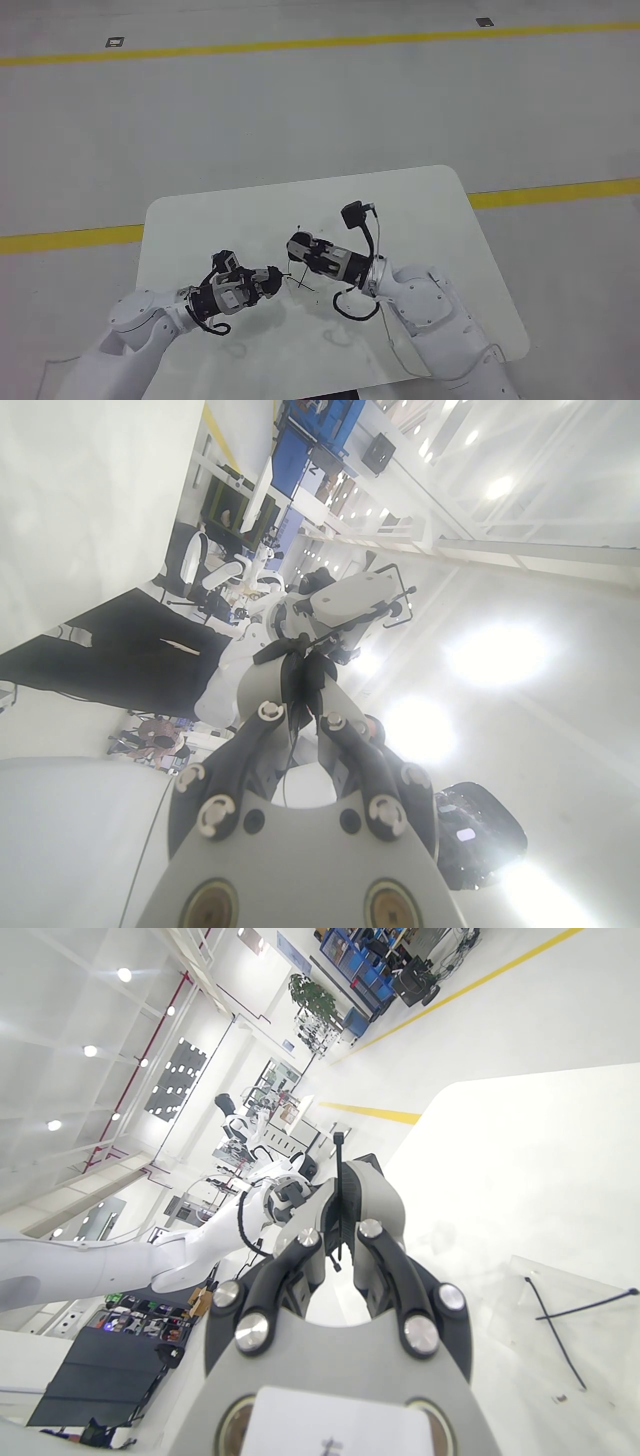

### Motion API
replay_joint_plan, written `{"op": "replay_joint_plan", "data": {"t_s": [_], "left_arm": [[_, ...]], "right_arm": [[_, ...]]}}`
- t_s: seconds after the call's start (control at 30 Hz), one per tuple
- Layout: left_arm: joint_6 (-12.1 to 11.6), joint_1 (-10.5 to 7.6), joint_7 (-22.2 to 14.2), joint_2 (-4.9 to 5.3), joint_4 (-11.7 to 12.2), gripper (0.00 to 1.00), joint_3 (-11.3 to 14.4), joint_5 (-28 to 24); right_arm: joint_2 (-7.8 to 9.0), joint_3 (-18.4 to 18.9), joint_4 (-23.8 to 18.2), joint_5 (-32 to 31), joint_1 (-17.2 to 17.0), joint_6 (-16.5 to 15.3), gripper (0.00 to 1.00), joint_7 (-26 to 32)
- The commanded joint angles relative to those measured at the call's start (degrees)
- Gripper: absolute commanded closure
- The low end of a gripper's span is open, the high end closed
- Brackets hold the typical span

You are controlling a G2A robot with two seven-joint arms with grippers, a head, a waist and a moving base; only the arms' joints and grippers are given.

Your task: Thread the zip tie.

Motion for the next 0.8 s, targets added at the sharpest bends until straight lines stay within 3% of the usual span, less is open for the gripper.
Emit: {"op": "replay_joint_plan", "data": {"t_s": [0.0,0.77], "left_arm": [[0.0,0.00,0.0,0.00,0.0,1.00,0.0,0.0],[0.0,0.00,0.0,0.00,0.0,1.00,0.0,0.0]], "right_arm": [[0.22,-0.2,0.2,-0.2,0.1,0.0,1.00,-0.2],[2.93,-1.8,-0.8,0.3,0.6,0.0,1.00,-3.2]]}}
